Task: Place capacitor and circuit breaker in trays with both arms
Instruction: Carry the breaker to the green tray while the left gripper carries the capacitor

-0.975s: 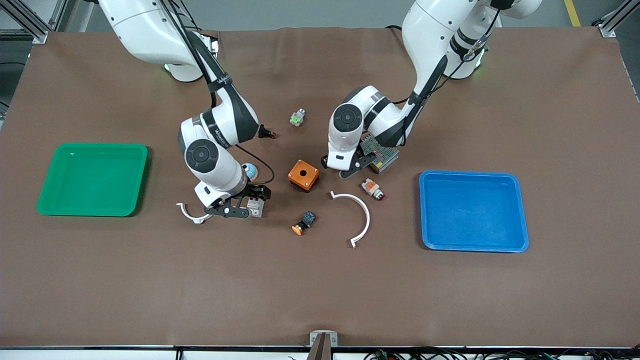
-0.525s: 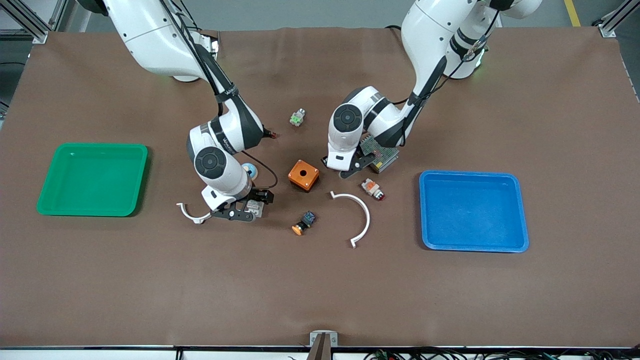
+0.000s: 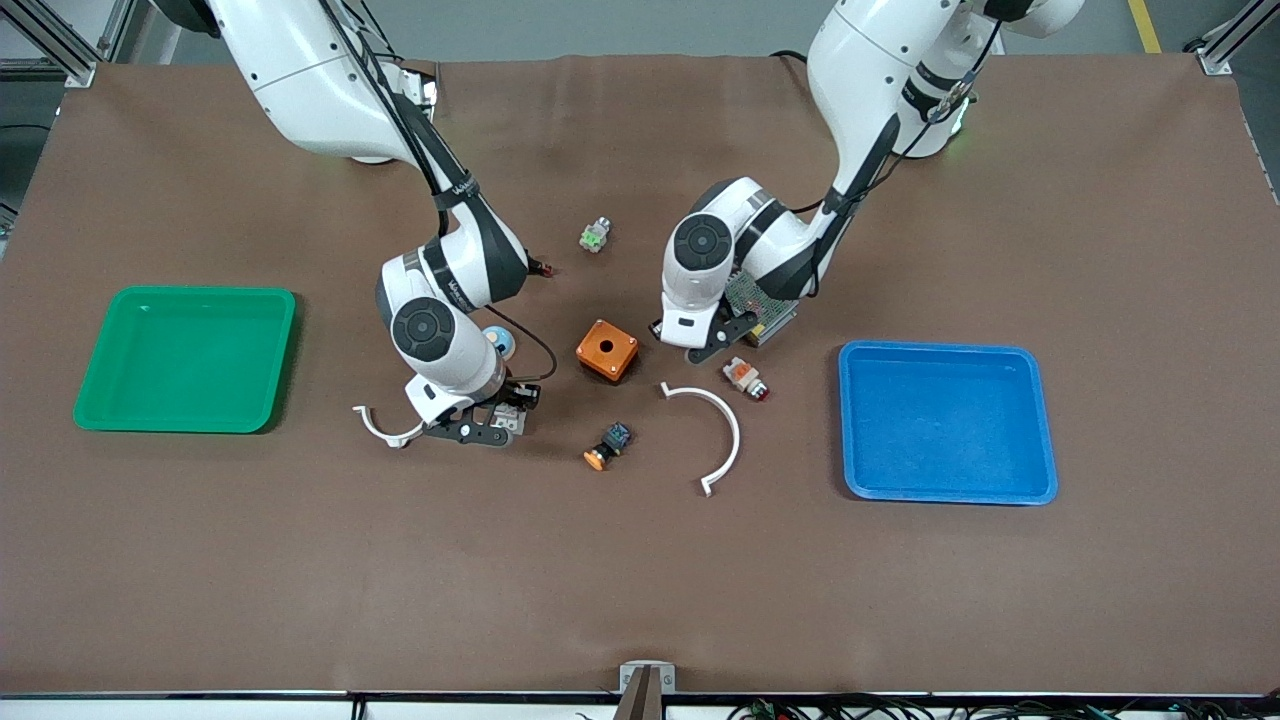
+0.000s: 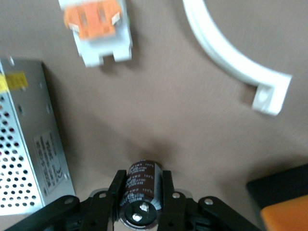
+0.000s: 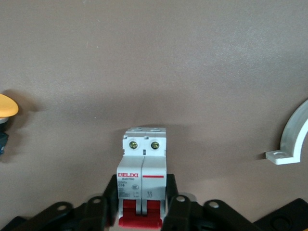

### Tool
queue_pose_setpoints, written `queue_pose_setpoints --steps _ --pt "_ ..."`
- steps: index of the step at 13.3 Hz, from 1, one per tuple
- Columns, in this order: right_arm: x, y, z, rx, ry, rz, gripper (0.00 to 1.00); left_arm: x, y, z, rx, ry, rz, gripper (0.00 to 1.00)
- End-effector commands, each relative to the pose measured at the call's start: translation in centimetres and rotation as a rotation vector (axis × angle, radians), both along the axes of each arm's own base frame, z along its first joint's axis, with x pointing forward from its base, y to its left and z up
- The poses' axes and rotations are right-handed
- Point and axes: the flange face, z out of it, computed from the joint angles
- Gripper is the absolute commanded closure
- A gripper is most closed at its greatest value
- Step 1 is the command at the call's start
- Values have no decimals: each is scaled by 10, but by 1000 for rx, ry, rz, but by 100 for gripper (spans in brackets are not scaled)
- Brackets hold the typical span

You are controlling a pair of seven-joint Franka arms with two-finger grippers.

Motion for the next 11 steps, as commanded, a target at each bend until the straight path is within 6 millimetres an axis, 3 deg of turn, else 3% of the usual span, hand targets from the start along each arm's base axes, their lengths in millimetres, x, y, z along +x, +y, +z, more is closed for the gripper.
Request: queue_pose_setpoints --steps 1,3,4,6,7,9,11 --pt "4 4 3 9 3 -18 85 34 39 76 10 -12 52 100" --pt "8 -2 17 14 -4 -18 87 70 97 138 9 -27 61 100" --pt "9 -8 43 10 7 -21 87 84 130 160 11 -27 60 100" --pt "20 -38 100 0 44 -40 87 108 195 174 23 5 39 100" --pt "23 -58 128 -11 87 -49 87 120 230 172 23 23 21 100" --pt "26 -119 181 -12 158 -24 87 137 296 149 37 60 26 100" --pt "24 -196 212 14 198 29 87 149 355 105 111 93 35 100"
